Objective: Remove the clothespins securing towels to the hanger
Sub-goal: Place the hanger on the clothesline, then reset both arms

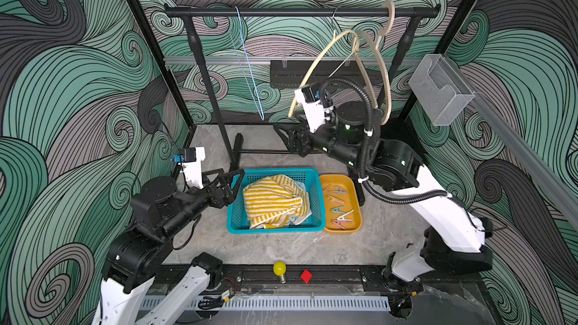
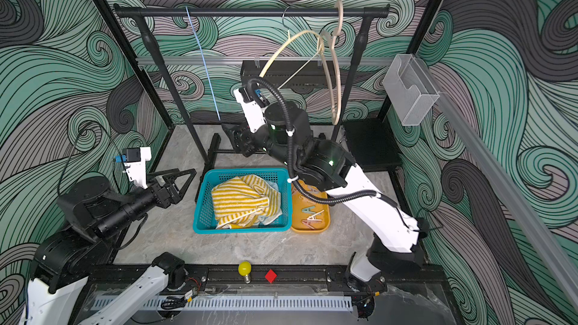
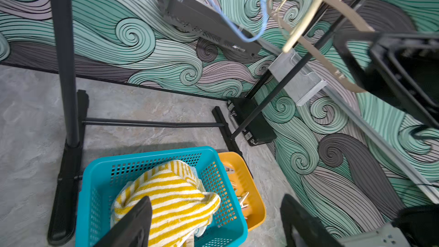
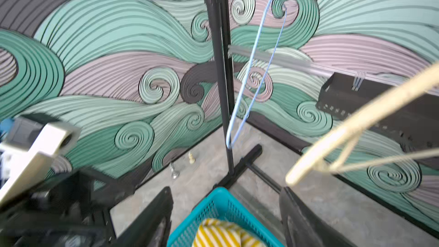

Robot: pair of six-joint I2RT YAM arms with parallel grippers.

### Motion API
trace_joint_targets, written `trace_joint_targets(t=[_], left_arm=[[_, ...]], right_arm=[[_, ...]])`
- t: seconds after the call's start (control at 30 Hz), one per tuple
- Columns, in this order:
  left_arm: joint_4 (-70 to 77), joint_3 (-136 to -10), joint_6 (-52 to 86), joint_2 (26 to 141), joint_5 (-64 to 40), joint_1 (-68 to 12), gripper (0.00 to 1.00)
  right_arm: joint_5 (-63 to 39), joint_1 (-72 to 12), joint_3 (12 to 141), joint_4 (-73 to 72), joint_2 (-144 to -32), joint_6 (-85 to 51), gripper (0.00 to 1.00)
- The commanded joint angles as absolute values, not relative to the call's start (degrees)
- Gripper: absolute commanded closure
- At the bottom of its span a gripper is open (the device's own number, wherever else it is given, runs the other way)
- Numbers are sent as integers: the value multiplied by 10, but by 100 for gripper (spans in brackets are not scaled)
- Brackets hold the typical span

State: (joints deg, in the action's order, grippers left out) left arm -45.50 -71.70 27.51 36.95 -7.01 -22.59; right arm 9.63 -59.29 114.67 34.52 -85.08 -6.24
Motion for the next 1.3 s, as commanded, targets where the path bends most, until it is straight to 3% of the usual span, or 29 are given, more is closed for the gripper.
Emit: trace_joint_targets(t=[0.0,0.23,0.53,0.67,0.87,1.27], left_arm=[[-466,-706,258,386,-8,-227,18],[-453,-654,239,394,92,-228,19],[-399,-555,240,416,270,-227,15],[-351,-502,248,434,341,-228,12],[-274,-445,182,478,359,-227,10],[-29,-311,92,529,405,-184,10]], right_arm=[[41,-593,1025,283,-770,-66,27],[58,-553,746,247,-574,-84,24],[135,-368,463,172,-377,-68,13],[120,-273,408,127,-385,-68,11],[108,-139,332,6,-446,-56,10],[123,-46,200,-296,-603,0,9]])
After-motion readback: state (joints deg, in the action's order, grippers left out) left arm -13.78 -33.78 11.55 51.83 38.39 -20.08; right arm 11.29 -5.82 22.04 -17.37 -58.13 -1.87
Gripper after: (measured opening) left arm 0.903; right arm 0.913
